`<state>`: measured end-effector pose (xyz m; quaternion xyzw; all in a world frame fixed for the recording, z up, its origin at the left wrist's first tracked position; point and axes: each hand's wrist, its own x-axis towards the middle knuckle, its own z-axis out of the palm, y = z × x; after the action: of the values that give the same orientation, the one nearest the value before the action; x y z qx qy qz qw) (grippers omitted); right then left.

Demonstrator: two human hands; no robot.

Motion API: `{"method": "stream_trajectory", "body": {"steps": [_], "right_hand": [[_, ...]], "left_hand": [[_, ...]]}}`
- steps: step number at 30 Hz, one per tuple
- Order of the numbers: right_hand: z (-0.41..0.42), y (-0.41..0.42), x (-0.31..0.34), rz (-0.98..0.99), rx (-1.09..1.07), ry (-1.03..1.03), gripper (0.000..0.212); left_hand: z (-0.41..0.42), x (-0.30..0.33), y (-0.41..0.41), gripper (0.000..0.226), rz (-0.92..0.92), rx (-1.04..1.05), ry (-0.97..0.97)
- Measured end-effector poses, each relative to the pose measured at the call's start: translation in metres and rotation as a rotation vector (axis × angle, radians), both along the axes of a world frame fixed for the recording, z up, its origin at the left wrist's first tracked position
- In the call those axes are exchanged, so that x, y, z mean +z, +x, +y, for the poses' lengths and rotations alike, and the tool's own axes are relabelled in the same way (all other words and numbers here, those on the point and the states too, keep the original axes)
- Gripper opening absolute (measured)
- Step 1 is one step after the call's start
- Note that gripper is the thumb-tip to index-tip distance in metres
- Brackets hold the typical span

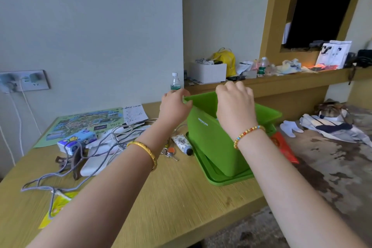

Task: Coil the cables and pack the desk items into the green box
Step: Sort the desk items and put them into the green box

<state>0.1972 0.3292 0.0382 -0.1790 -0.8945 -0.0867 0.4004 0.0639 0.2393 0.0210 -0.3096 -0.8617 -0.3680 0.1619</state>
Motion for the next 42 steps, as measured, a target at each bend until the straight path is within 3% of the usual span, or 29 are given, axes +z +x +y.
{"method": "stream_trajectory", "body": {"steps": [3,6,9,12,17,23,30,36,42], "right_hand": [[-0.035,-0.015,-0.029,0.108,0.194,0.074,0.031],[-0.057,-0.034,-0.073,-0.082,0.276,-0.058,0.031],[-0.061,-0.053,-0.118,-0.276,0.247,-0.167,0.033],[-0.06,-0.065,-0.147,-0.342,0.215,-0.211,0.037],[-0.058,-0.076,-0.171,-0.393,0.16,-0.251,0.043],[-0.053,-0.081,-0.177,-0.347,0.113,-0.27,0.047],[-0.048,-0.082,-0.18,-0.262,0.119,-0.308,0.024],[-0.047,-0.082,-0.186,-0.297,0.108,-0.323,0.034],[-0.048,-0.08,-0.185,-0.283,0.033,-0.299,0.034]], "left_hand": [[-0.035,-0.027,-0.003,0.028,0.015,0.01,0.011],[-0.062,-0.068,-0.003,0.027,-0.032,0.004,-0.052],[-0.076,-0.108,-0.003,0.033,-0.027,-0.034,-0.169],[-0.079,-0.134,-0.004,0.049,-0.014,-0.102,-0.251],[-0.077,-0.159,-0.007,0.062,0.02,-0.104,-0.435],[-0.073,-0.159,-0.011,0.059,0.104,0.035,-0.481],[-0.079,-0.163,-0.018,0.025,0.045,0.051,-0.363],[-0.092,-0.154,-0.018,0.004,-0.14,0.008,-0.078],[-0.095,-0.14,-0.011,0.011,-0.36,-0.103,0.299]]}}
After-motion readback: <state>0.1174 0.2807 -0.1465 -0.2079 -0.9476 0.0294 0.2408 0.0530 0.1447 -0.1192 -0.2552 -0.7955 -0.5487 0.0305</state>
